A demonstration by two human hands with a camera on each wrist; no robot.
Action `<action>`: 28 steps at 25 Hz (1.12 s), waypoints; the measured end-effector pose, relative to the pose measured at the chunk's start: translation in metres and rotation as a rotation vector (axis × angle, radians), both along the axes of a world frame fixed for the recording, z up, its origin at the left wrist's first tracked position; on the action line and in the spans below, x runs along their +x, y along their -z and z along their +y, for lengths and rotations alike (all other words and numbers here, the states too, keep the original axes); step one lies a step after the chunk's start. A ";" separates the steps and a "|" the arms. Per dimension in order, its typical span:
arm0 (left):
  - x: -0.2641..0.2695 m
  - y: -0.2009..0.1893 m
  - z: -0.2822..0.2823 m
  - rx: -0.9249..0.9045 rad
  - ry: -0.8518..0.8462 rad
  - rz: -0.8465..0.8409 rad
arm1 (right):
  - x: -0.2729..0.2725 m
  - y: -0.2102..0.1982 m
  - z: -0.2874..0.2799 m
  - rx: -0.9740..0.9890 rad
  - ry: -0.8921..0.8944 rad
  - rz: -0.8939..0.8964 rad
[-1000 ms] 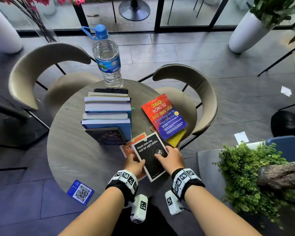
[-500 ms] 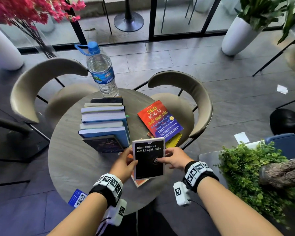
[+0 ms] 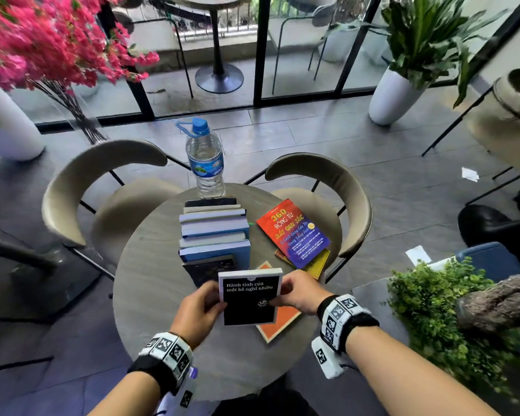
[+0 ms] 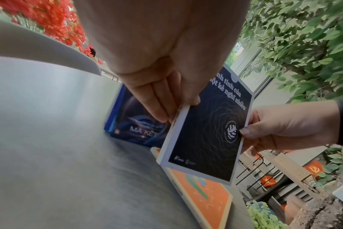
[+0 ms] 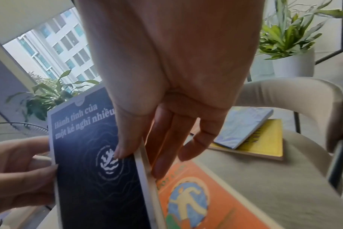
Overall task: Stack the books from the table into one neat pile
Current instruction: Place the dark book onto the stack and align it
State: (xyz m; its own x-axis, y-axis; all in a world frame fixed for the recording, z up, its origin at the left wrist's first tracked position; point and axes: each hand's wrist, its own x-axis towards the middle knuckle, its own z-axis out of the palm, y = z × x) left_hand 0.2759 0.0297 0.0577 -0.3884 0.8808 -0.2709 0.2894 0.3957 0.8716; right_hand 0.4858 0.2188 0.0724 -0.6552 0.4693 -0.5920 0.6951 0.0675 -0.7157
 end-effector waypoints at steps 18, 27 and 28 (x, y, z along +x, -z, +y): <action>-0.074 0.029 -0.043 -0.059 -0.268 0.155 | -0.099 0.017 -0.078 0.327 0.107 -0.130; -0.065 0.030 -0.022 -0.094 -0.360 0.042 | -0.093 0.028 -0.060 0.369 0.119 -0.068; -0.062 0.029 -0.019 -0.101 -0.380 0.032 | -0.091 0.027 -0.056 0.366 0.118 -0.064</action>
State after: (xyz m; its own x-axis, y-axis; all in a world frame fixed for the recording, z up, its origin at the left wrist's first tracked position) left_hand 0.2138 0.0111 0.0283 -0.6911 0.6422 -0.3315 0.1325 0.5634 0.8155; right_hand 0.3949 0.1629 0.0453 -0.5517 0.7267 -0.4094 0.7556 0.2276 -0.6142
